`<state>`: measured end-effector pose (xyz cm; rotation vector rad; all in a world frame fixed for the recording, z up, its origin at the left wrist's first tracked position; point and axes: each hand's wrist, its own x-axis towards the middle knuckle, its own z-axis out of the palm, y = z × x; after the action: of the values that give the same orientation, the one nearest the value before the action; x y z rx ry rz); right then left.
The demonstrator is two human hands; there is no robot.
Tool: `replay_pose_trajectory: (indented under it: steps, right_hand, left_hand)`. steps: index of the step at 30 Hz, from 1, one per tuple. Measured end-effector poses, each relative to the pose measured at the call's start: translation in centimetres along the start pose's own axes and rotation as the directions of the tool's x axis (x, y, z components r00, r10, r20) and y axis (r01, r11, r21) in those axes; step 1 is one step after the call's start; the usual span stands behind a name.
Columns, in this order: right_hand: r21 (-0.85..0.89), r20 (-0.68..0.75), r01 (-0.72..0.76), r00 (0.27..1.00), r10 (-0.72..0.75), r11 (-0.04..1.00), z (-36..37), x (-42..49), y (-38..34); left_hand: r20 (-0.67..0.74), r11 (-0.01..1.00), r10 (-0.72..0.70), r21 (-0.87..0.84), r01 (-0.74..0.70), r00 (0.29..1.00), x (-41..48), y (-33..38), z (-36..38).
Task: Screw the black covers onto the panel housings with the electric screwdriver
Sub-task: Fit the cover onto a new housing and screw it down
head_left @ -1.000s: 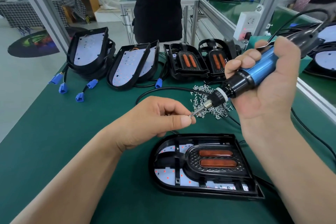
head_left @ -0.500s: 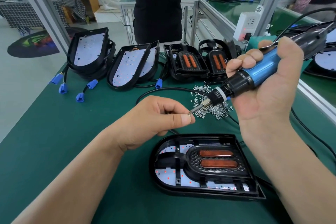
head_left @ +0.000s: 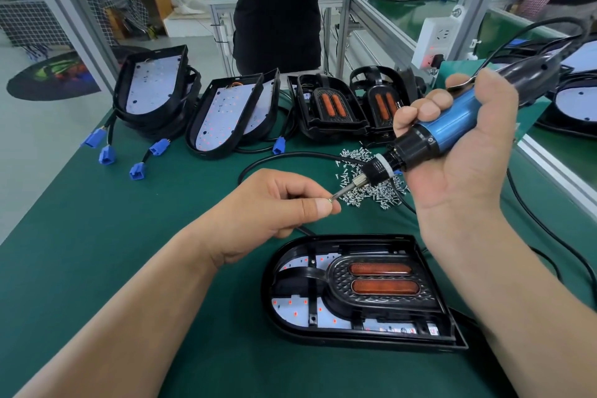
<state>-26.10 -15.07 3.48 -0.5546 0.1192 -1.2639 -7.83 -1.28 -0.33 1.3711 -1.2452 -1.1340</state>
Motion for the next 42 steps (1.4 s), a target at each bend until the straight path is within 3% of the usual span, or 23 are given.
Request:
replay_pose_trajectory:
  steps: [8,15,22,27,35,38,42]
  right_hand:
    - [-0.143,-0.055,-0.006,0.999,-0.002,0.99,0.2,0.4,0.5]
    - [-0.219,-0.188,-0.028,0.982,-0.014,0.975,-0.1,0.9,1.2]
    - [-0.268,-0.241,-0.027,0.97,-0.039,0.963,-0.1,0.9,1.6]
    - [-0.261,-0.263,-0.052,0.965,-0.019,0.964,-0.5,0.9,1.6]
    - [-0.179,-0.266,-0.098,0.963,0.048,0.979,-0.7,1.0,1.3]
    - [-0.106,-0.21,-0.129,0.972,0.105,0.986,-0.1,0.7,0.8]
    - [-0.112,-0.042,-0.225,0.974,0.222,0.968,1.2,-0.3,0.4]
  left_hand:
    - [-0.097,0.996,-0.001,0.094,0.01,0.995,0.5,-0.6,0.2]
    - [-0.241,0.985,0.05,0.171,-0.008,0.969,0.9,-1.3,0.5]
    - [-0.282,0.971,0.034,0.237,0.035,0.959,1.2,-1.4,0.6]
    - [-0.238,0.974,0.018,0.224,0.037,0.971,1.1,-1.5,0.3]
    - [-0.075,0.984,-0.138,0.107,0.146,0.988,0.7,-0.8,-0.9]
    - [0.002,0.964,-0.217,0.158,0.214,0.976,0.0,-0.3,-2.4]
    - [0.098,0.907,-0.267,0.361,0.216,0.959,-0.7,0.4,-2.7]
